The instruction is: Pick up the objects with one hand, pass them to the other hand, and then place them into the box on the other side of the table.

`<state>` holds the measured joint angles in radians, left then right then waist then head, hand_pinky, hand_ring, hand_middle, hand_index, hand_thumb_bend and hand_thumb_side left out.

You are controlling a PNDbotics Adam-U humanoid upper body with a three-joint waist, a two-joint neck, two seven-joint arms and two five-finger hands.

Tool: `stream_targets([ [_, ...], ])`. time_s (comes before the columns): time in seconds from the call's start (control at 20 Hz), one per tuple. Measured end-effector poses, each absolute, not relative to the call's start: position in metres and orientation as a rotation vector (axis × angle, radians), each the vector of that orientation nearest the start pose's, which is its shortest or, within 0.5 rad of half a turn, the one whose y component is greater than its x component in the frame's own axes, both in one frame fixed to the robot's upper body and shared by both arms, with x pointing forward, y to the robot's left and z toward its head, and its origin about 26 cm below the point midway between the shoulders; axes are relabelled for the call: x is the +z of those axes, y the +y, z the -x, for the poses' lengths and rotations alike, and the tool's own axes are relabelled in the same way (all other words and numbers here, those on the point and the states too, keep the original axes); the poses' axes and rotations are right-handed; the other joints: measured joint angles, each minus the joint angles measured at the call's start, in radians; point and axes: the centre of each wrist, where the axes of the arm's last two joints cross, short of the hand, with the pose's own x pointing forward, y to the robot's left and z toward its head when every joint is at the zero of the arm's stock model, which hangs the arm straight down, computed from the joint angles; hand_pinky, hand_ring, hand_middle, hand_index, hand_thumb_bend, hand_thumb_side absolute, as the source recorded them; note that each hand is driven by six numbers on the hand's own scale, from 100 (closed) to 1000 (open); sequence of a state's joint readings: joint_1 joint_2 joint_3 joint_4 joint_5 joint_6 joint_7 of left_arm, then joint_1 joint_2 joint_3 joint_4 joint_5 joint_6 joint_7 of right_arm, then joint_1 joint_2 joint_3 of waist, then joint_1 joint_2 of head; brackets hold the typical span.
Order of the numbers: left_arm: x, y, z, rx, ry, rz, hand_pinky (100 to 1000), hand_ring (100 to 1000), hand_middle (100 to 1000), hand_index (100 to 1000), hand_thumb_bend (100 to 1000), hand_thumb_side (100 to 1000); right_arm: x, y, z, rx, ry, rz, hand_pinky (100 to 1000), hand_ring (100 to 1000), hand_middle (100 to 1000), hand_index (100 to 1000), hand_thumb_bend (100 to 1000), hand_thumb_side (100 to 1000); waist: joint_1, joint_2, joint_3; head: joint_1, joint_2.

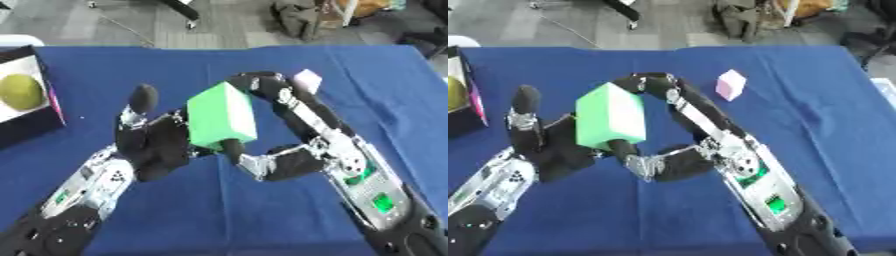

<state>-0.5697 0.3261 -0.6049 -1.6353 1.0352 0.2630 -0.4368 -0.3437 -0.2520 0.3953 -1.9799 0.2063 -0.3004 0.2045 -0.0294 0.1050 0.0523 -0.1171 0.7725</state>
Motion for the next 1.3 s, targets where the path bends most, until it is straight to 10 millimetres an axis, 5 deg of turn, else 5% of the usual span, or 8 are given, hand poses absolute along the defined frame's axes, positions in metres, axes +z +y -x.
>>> stream_targets([
  [0.95, 0.144, 0.095, -0.326, -0.932, -1.146, 1.299, 804, 790, 569, 662, 473, 594, 0.173, -0.15, -0.284, -1.458, 3.285, 0.319, 763, 776, 494, 727, 100, 225, 0.0, 0.0, 0.0, -0.008, 0.0],
  [1.3, 0.144, 0.095, -0.325, -0.917, -1.157, 1.277, 753, 690, 454, 549, 389, 614, 0.171, -0.152, -0.285, -1.474, 3.291, 0.315, 758, 775, 496, 728, 100, 225, 0.0, 0.0, 0.0, -0.008, 0.0],
])
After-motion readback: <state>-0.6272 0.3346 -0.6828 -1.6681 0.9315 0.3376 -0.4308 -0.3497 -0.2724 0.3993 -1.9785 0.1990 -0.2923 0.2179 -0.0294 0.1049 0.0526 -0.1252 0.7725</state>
